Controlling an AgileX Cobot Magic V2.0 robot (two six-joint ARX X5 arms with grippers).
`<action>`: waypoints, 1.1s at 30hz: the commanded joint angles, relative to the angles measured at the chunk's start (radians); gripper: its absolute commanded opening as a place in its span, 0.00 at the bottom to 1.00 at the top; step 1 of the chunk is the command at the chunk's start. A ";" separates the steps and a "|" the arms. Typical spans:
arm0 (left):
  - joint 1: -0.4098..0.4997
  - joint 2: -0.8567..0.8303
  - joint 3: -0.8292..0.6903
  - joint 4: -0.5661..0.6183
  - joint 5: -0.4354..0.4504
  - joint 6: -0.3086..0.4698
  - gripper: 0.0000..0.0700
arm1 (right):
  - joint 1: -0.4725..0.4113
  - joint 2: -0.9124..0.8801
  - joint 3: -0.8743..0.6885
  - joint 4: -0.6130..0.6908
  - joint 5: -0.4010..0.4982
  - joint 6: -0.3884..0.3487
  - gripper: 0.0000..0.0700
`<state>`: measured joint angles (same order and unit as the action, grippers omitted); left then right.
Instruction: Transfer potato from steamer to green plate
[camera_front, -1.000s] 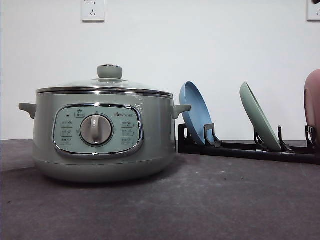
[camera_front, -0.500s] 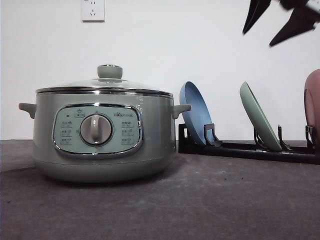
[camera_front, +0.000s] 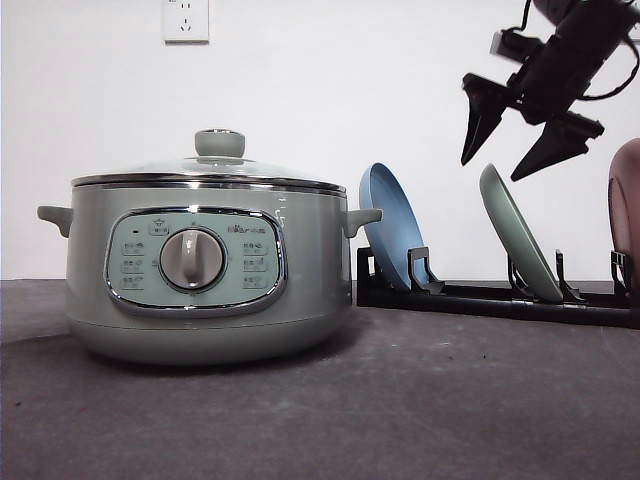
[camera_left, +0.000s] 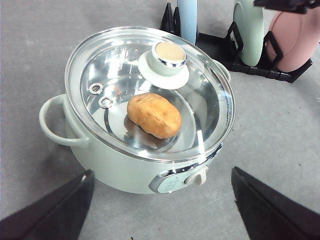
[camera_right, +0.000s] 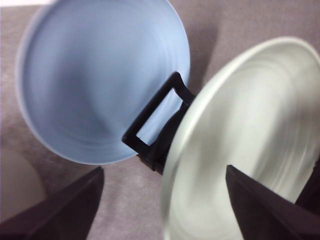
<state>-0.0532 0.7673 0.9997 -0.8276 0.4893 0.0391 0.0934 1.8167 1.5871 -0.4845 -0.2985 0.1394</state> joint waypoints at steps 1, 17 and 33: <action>-0.002 0.008 0.024 0.011 0.005 0.005 0.80 | 0.008 0.024 0.023 0.013 0.010 0.010 0.64; -0.002 0.008 0.024 0.011 0.005 0.005 0.80 | 0.015 0.059 0.023 0.012 0.015 0.011 0.04; -0.002 0.008 0.024 0.011 0.005 0.005 0.80 | 0.029 -0.055 0.025 0.037 0.010 0.010 0.01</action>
<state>-0.0532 0.7673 0.9997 -0.8272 0.4892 0.0391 0.1157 1.7805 1.5871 -0.4697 -0.2868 0.1547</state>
